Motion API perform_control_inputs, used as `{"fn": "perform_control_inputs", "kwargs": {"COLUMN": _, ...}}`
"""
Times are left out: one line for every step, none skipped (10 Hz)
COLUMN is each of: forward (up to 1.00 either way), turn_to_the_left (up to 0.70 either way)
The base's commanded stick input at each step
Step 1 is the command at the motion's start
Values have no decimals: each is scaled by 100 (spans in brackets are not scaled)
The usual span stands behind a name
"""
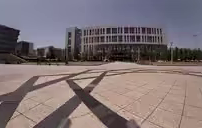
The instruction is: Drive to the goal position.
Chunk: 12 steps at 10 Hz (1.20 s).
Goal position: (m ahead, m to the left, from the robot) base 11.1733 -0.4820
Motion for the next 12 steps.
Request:
{"fn": "perform_control_inputs", "kwargs": {"forward": 100, "turn_to_the_left": 0}}
{"fn": "perform_control_inputs", "kwargs": {"forward": 100, "turn_to_the_left": 0}}
{"fn": "perform_control_inputs", "kwargs": {"forward": 100, "turn_to_the_left": 0}}
{"fn": "perform_control_inputs", "kwargs": {"forward": 100, "turn_to_the_left": 0}}
{"fn": "perform_control_inputs", "kwargs": {"forward": 100, "turn_to_the_left": 0}}
{"fn": "perform_control_inputs", "kwargs": {"forward": 100, "turn_to_the_left": 0}}
{"fn": "perform_control_inputs", "kwargs": {"forward": 100, "turn_to_the_left": 0}}
{"fn": "perform_control_inputs", "kwargs": {"forward": 100, "turn_to_the_left": 0}}
{"fn": "perform_control_inputs", "kwargs": {"forward": 100, "turn_to_the_left": 0}}
{"fn": "perform_control_inputs", "kwargs": {"forward": 100, "turn_to_the_left": 0}}
{"fn": "perform_control_inputs", "kwargs": {"forward": 100, "turn_to_the_left": 0}}
{"fn": "perform_control_inputs", "kwargs": {"forward": 100, "turn_to_the_left": 0}}
